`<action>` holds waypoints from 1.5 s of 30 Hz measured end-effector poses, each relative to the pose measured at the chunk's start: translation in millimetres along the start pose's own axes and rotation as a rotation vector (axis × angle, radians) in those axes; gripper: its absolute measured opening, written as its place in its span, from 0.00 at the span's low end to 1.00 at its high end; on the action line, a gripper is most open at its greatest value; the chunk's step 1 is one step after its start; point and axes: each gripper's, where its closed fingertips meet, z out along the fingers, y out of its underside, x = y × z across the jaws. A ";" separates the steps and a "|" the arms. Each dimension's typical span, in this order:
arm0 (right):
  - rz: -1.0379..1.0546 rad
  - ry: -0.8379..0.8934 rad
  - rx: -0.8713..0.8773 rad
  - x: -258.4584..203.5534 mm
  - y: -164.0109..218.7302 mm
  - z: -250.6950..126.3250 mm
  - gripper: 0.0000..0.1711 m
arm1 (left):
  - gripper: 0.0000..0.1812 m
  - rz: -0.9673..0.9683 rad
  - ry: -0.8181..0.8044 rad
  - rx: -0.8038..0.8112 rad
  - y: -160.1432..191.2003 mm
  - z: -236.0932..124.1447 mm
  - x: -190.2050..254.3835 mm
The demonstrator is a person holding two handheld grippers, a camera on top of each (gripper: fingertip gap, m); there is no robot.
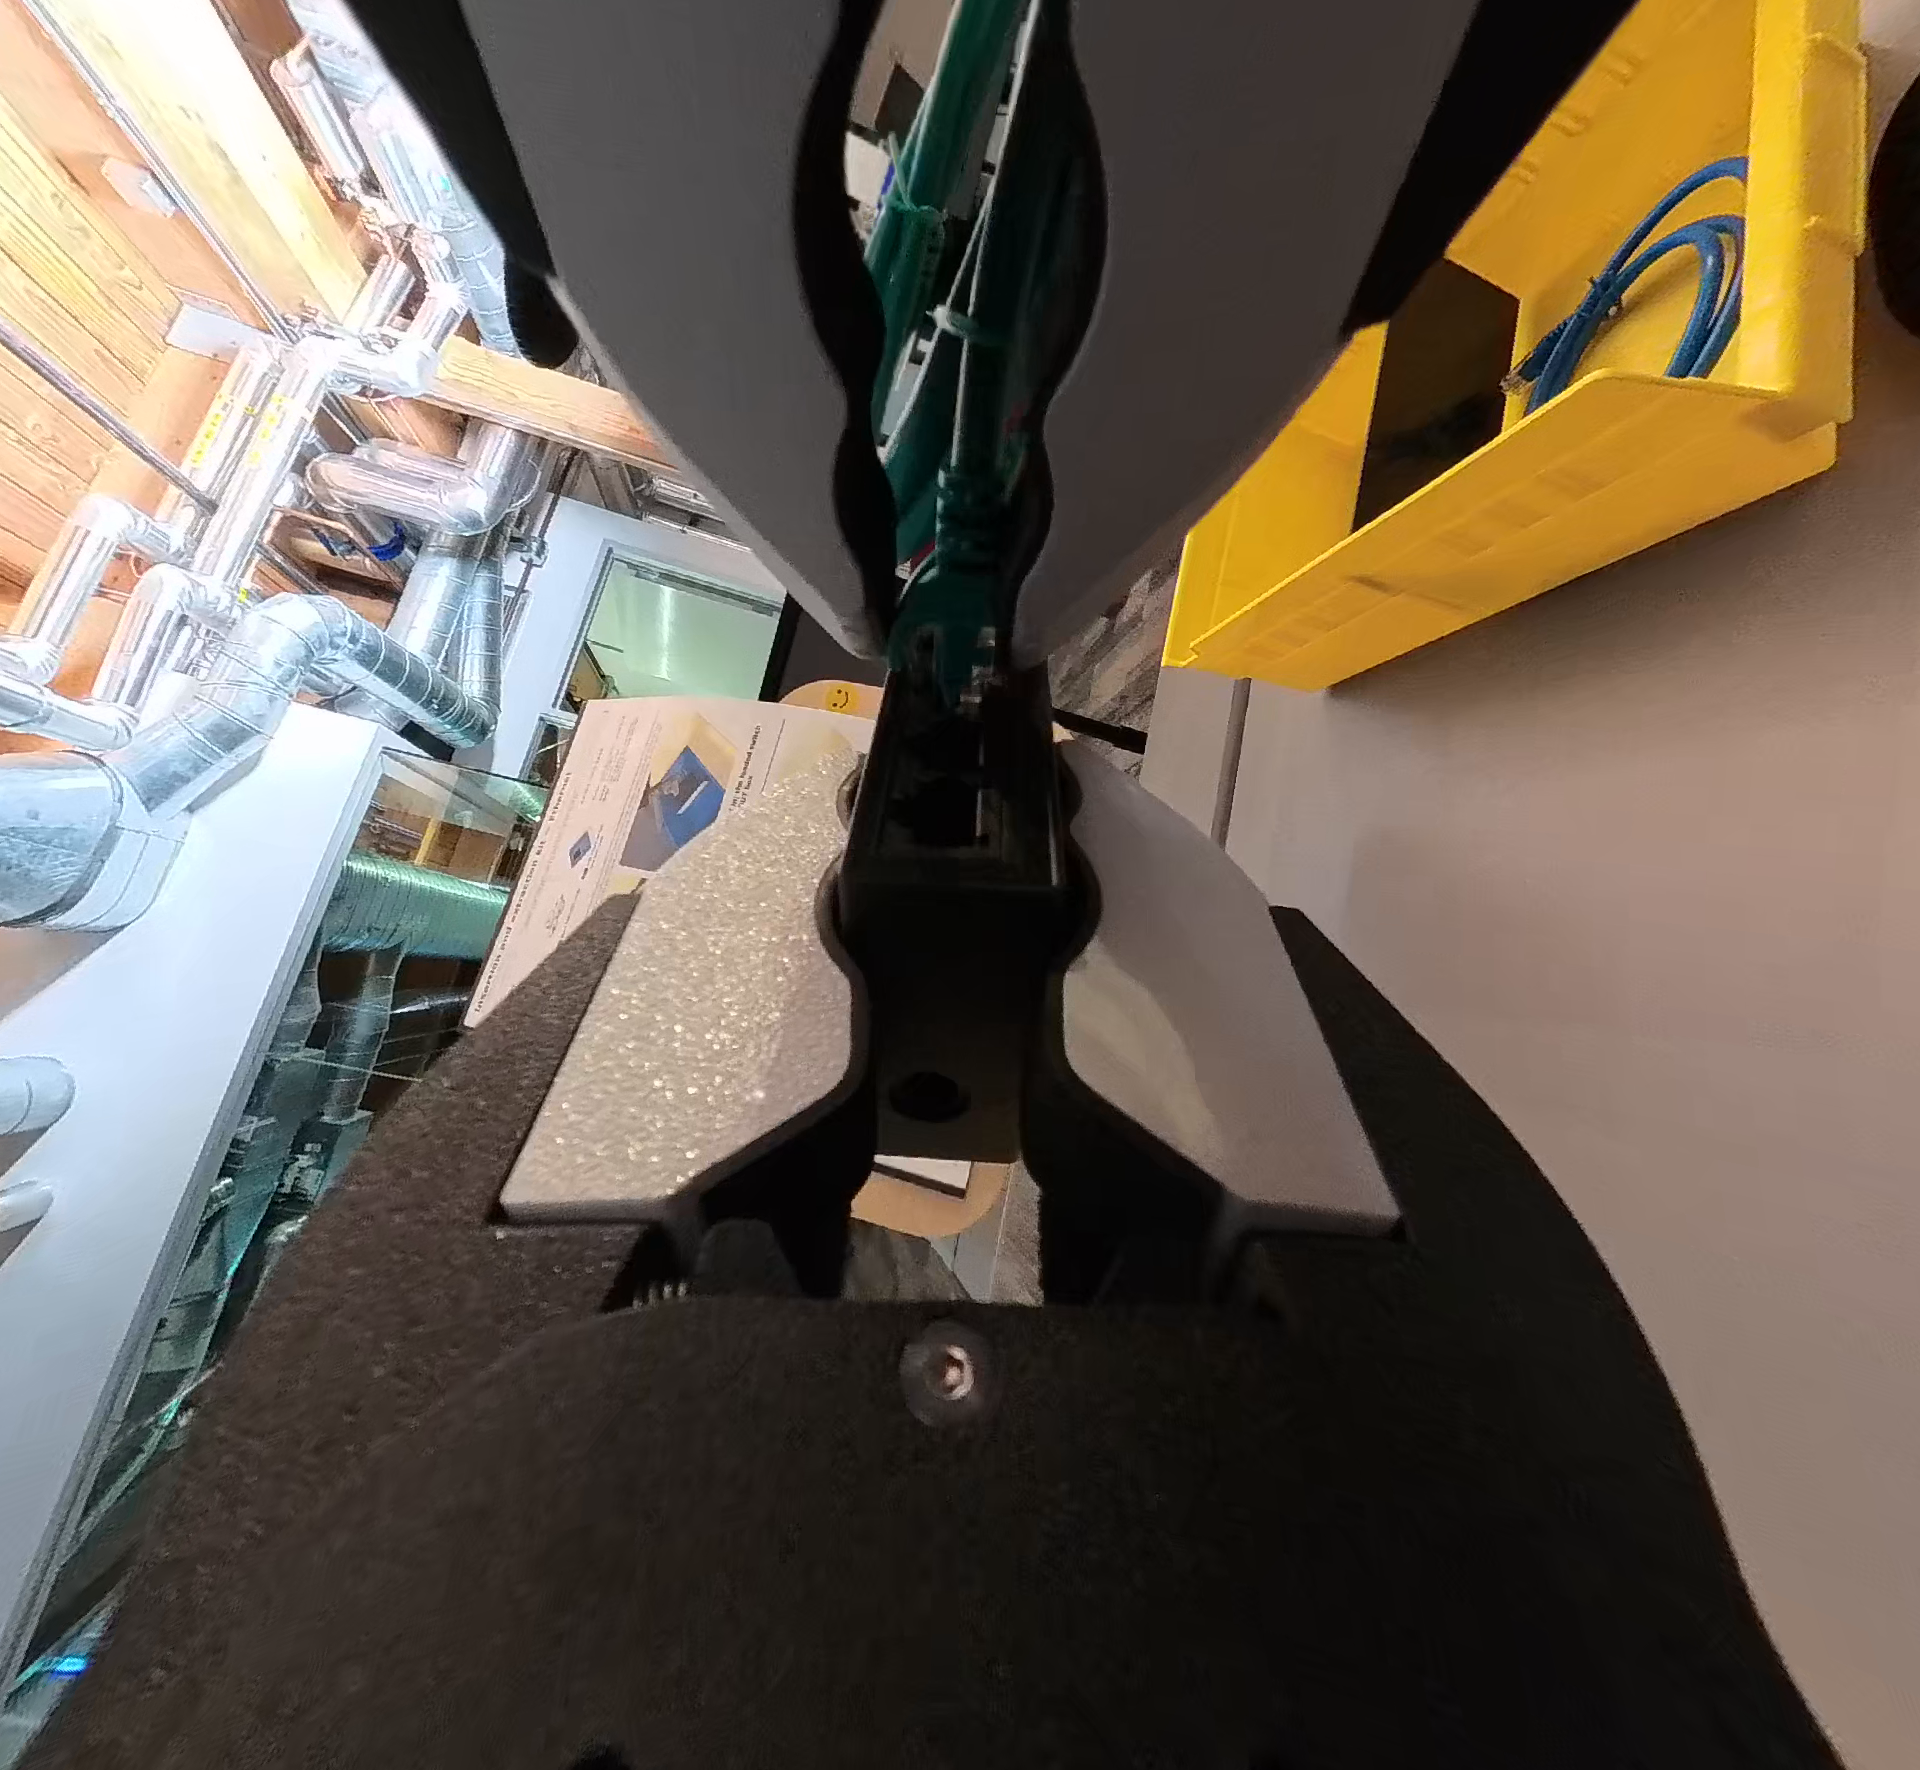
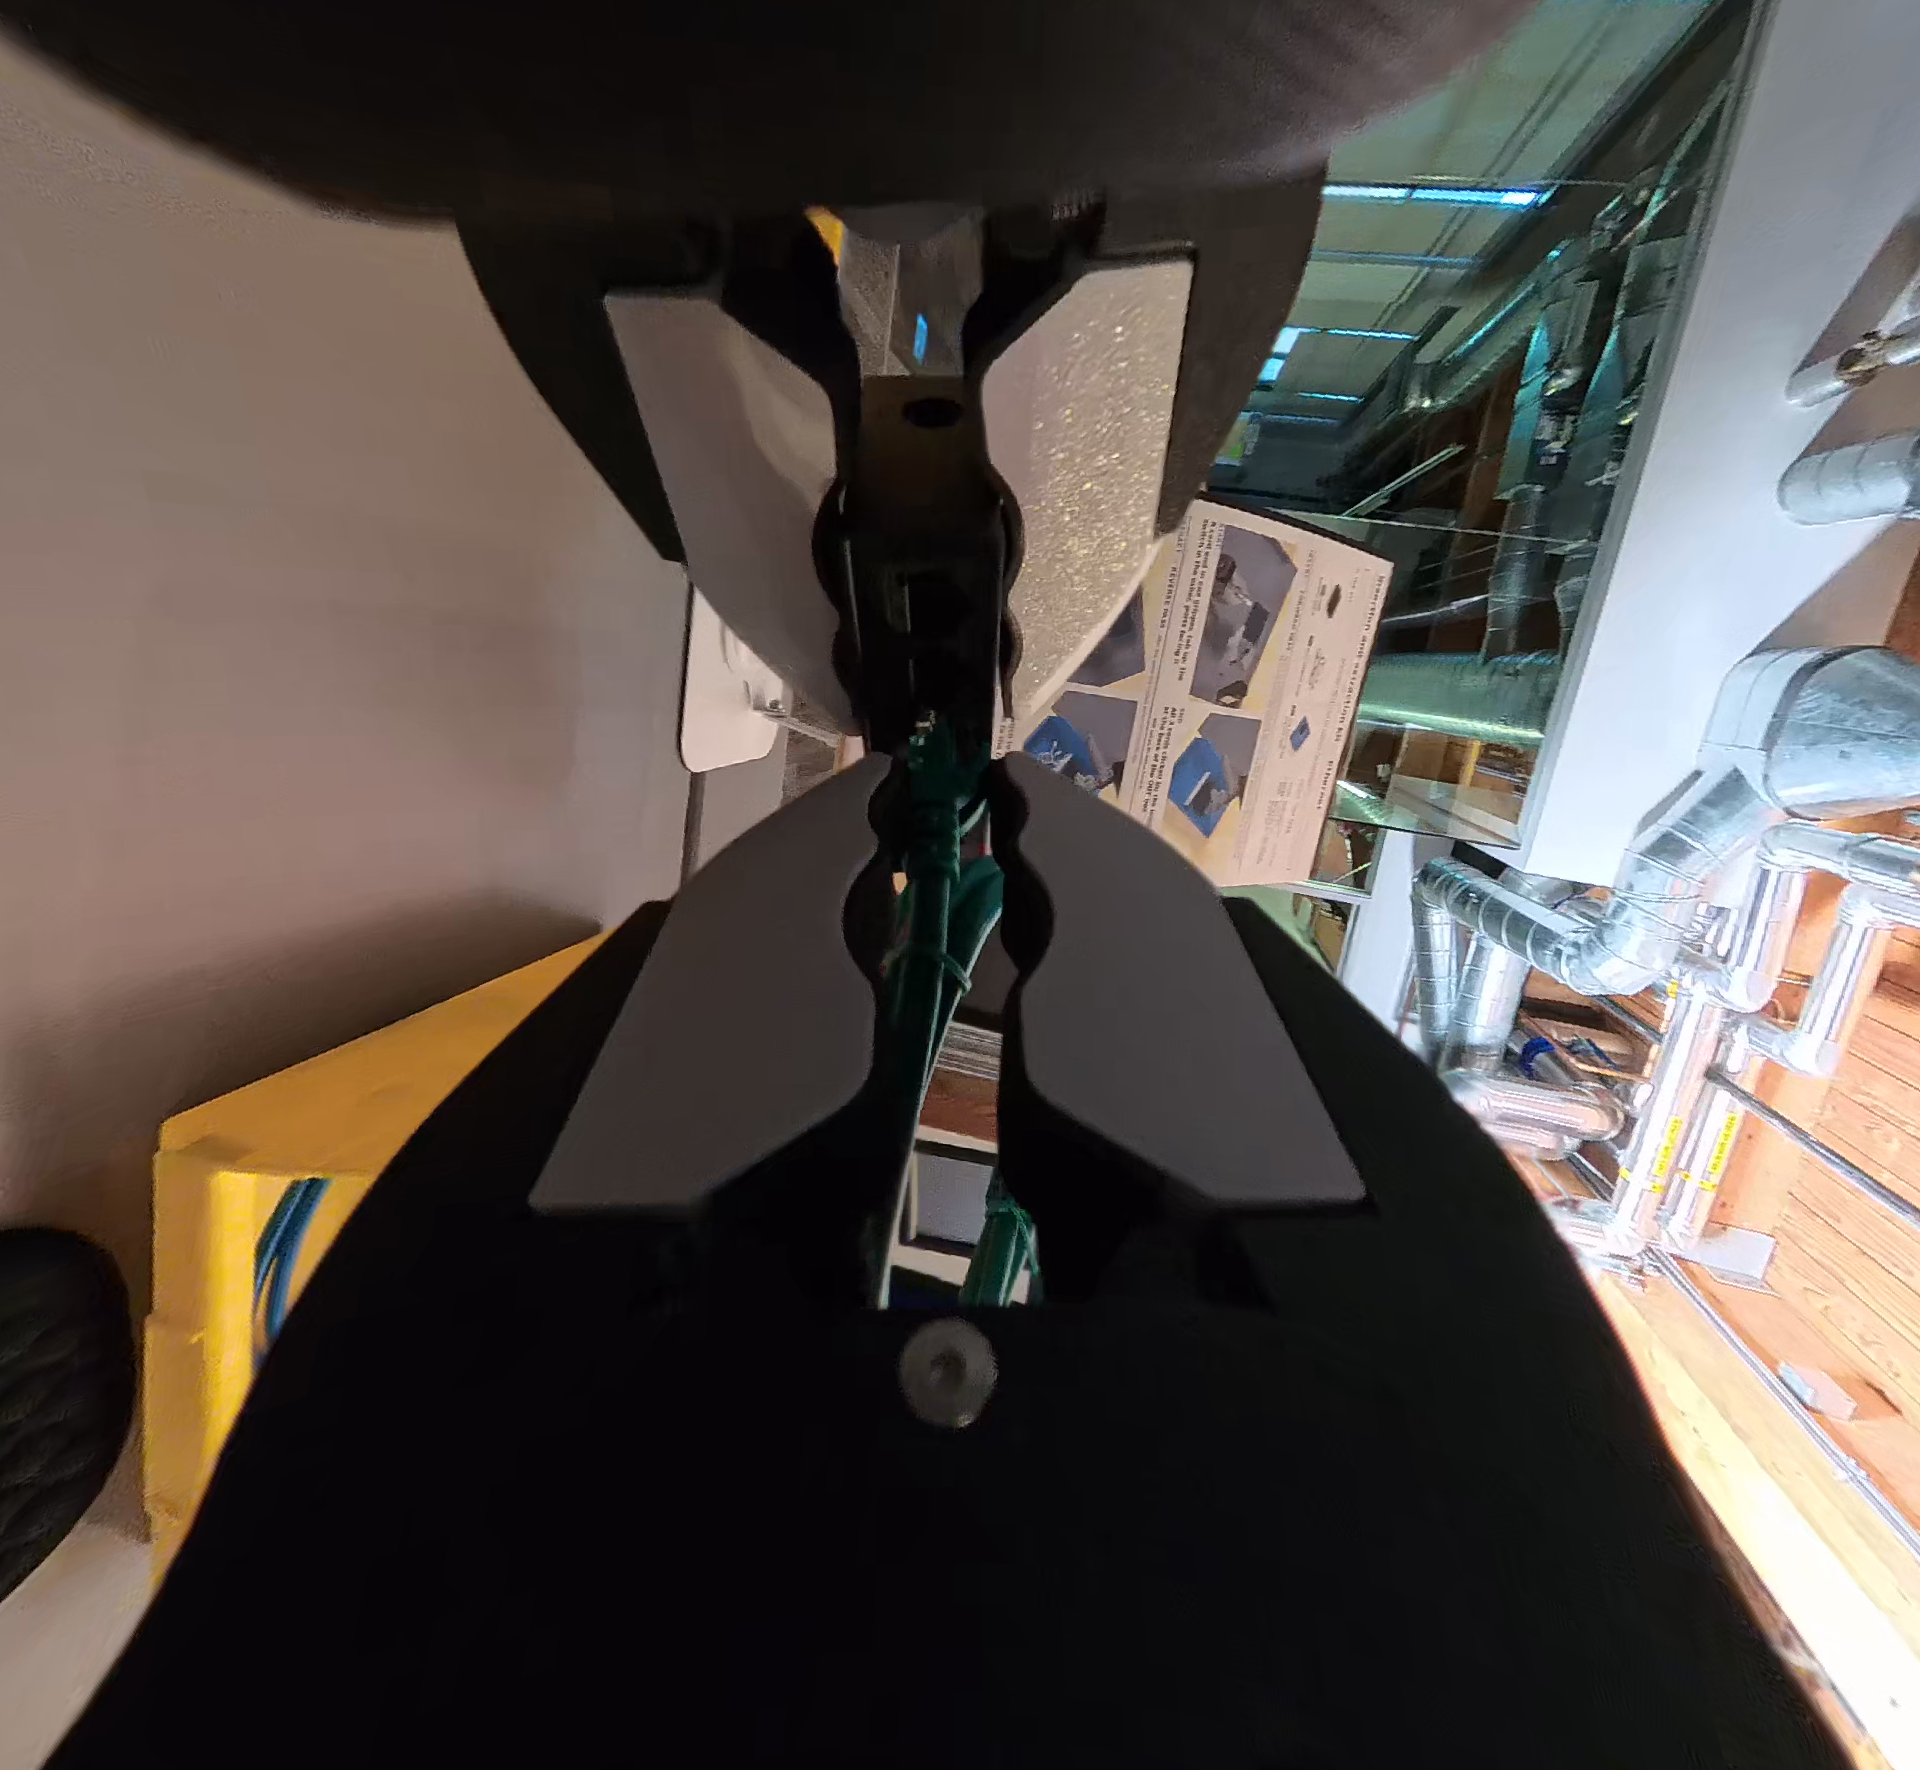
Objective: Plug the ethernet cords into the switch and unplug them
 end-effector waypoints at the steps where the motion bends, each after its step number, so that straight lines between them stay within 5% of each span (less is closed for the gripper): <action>1: -0.006 0.010 0.000 0.3 -0.2 0.1 0.09 | 0.17 -0.003 0.003 -0.004 0.4 -0.1 0.0; 32: -0.009 0.010 -0.033 -4.7 -1.6 1.9 0.10 | 0.17 0.055 -0.112 0.026 -0.7 6.3 -0.4; 45: 0.146 -0.164 -0.045 -7.4 -4.6 4.4 0.09 | 0.17 0.066 -0.117 0.034 1.8 6.9 -0.6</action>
